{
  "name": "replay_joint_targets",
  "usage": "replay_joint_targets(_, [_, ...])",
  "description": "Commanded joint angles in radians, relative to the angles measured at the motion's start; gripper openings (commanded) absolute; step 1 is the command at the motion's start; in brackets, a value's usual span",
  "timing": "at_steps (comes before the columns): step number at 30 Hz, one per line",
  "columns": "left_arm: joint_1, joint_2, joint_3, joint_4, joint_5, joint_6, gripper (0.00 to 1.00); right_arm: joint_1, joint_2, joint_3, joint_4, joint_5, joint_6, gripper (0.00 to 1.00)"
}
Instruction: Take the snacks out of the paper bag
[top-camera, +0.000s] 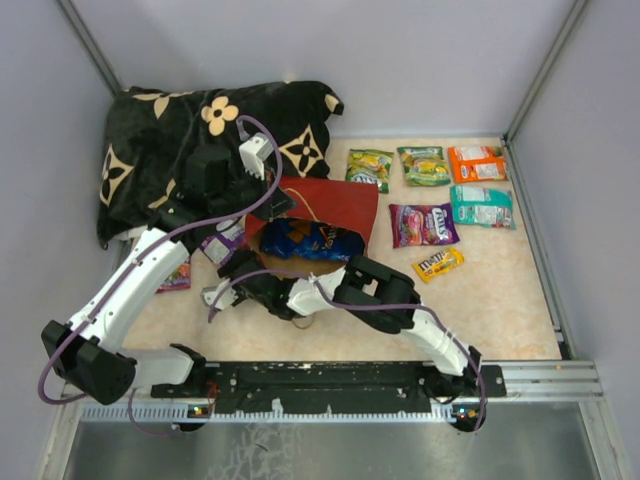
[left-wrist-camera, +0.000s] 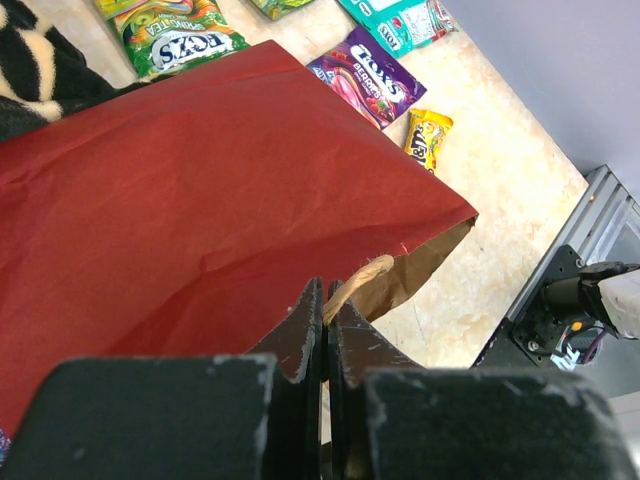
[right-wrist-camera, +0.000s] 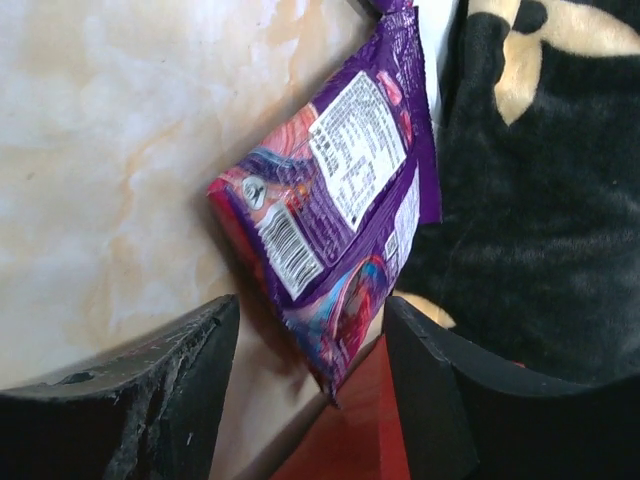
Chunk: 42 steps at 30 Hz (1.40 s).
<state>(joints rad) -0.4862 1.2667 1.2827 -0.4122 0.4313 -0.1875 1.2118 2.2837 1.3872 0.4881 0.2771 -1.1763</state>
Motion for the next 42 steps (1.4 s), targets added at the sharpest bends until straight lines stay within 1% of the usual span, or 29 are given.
replay_joint_targets(1, [0.007,-0.023,0.015,0.015,0.018,-0.008,0.0,-0.01,0.075,0.123,-0.133,-0.029,-0.077,0.59])
replay_joint_targets(4, [0.007,-0.022,0.015,0.013,0.018,-0.007,0.0,-0.012,0.1,0.164,-0.173,-0.046,-0.063,0.51])
replay_joint_targets(7, [0.006,-0.02,0.016,0.013,0.018,-0.008,0.0,-0.012,0.111,0.181,-0.197,-0.046,-0.049,0.35])
replay_joint_targets(11, [0.008,-0.021,0.017,0.013,0.02,-0.009,0.0,-0.011,0.095,0.157,-0.171,-0.043,-0.008,0.12])
replay_joint_targets(14, [0.012,-0.024,0.017,0.013,0.02,-0.009,0.0,-0.002,0.044,0.113,-0.141,-0.072,0.067,0.03])
replay_joint_targets(17, [0.014,-0.027,0.017,0.015,0.02,-0.01,0.0,0.009,-0.023,0.053,-0.077,-0.104,0.174,0.02])
replay_joint_targets(20, [0.017,-0.027,0.017,0.015,0.023,-0.012,0.0,0.024,-0.069,0.051,-0.092,-0.077,0.3,0.02])
replay_joint_targets(24, [0.021,-0.031,0.017,0.016,0.026,-0.012,0.0,0.052,-0.09,0.104,-0.191,-0.053,0.464,0.0])
replay_joint_targets(28, [0.023,-0.036,0.018,0.018,0.024,-0.012,0.0,0.072,-0.071,0.231,-0.329,-0.031,0.627,0.0])
replay_joint_targets(30, [0.024,-0.038,0.016,0.018,0.023,-0.012,0.0,0.072,-0.066,0.272,-0.369,-0.038,0.714,0.0])
replay_joint_targets(33, [0.025,-0.039,0.016,0.018,0.022,-0.012,0.0,0.072,-0.075,0.271,-0.348,-0.025,0.802,0.0])
replay_joint_targets(37, [0.027,-0.045,0.016,0.019,0.023,-0.012,0.0,0.067,-0.089,0.253,-0.302,0.014,0.866,0.0])
replay_joint_targets(40, [0.027,-0.047,0.015,0.02,0.024,-0.012,0.0,0.06,-0.092,0.283,-0.346,0.022,0.942,0.0])
replay_joint_targets(42, [0.029,-0.05,0.016,0.019,0.026,-0.012,0.0,0.06,-0.085,0.336,-0.412,0.019,0.988,0.0])
